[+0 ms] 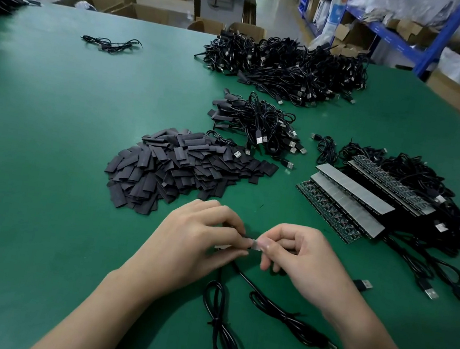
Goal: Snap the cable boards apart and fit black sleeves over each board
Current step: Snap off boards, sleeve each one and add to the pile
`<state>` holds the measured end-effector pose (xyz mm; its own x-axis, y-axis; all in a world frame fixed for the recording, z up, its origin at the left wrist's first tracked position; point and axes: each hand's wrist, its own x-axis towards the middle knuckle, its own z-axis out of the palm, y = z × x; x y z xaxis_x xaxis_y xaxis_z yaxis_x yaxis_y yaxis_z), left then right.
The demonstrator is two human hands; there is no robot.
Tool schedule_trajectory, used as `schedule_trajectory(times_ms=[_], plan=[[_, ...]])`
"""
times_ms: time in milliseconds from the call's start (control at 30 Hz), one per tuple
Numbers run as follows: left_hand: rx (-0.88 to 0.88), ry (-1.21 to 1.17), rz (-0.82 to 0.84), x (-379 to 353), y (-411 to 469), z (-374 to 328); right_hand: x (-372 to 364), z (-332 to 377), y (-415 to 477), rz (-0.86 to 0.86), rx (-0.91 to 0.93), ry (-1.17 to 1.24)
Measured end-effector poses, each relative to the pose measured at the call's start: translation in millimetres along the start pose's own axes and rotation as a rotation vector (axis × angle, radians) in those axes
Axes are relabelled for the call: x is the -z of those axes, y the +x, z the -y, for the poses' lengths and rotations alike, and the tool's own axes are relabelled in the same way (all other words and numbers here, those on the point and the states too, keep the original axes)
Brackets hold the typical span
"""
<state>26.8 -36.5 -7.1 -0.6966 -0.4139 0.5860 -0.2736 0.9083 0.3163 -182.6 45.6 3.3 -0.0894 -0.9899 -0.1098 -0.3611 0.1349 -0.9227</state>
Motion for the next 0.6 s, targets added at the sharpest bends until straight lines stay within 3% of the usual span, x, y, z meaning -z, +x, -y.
schedule_trajectory(times_ms=[200,600], plan=[[0.131,-0.064,-0.096,2.0,-2.9,0.2,1.5,2.0,-2.0,-0.011,0.036,0.051],[0.047,-0.015,-0.063,1.8,-1.7,-0.5,-3.5,1.8,-2.0,0.021,0.034,0.066]])
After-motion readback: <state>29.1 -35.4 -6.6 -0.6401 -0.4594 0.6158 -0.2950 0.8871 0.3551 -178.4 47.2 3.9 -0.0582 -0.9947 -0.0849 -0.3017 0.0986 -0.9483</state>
